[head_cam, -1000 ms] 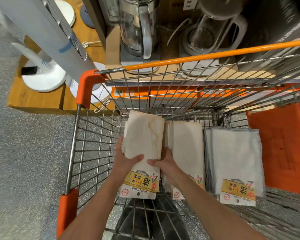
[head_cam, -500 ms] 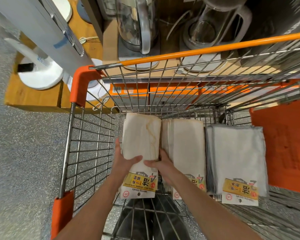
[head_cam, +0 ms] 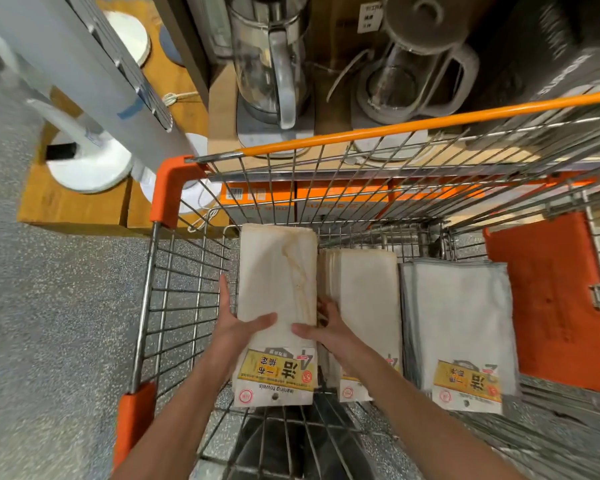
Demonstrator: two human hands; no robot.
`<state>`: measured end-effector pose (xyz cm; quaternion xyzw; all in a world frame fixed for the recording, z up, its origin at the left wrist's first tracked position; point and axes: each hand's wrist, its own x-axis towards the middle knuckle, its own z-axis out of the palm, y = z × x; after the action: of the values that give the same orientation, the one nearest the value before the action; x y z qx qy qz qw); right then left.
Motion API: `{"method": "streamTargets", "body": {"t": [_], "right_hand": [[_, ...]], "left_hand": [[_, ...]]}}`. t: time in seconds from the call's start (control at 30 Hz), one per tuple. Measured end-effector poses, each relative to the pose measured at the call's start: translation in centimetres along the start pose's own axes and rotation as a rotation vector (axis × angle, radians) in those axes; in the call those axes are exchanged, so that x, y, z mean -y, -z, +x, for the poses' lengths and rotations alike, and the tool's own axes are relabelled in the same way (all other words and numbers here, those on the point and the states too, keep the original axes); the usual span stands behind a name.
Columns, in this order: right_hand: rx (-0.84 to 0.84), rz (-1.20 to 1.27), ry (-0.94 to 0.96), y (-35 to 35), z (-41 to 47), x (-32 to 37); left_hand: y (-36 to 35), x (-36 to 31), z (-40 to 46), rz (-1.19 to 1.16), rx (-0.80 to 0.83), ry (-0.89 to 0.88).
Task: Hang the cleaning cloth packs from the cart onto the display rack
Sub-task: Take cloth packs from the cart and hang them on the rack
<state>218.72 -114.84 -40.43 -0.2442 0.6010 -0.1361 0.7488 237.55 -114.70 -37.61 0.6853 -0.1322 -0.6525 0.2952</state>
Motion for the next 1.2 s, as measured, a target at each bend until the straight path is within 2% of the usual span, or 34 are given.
{"method": "streamTargets", "body": {"t": [0.3, 0.53, 0.73, 0.93, 1.1, 1.2], "right_hand": [[0.050, 0.006, 0.131, 2.5, -6.7, 3.2], [-0.092, 0.071, 0.272, 4.2, -12.7, 5.6], [-0.174, 0.140, 0.424, 5.8, -18.7, 7.7], [-0.178, 0.274, 0.497, 8.2, -24.5, 8.8], [-0.230, 0.334, 0.577, 10.3, -29.5, 9.4], [-0.321, 0.367, 0.616, 10.8, -32.0, 9.6]], "left_hand": [[-2.5, -3.1, -5.8, 0.010, 0.032, -0.043], [-6.0, -6.6, -10.5, 0.021, 0.143, -0.220], [-9.8, -9.7, -14.3, 0.159, 0.203, -0.404], [-15.0, -11.8, -18.0, 0.242, 0.305, -0.530], [-18.7, -13.5, -20.8, 0.289, 0.421, -0.607], [-20.3, -14.5, -22.3, 0.257, 0.481, -0.605]]}}
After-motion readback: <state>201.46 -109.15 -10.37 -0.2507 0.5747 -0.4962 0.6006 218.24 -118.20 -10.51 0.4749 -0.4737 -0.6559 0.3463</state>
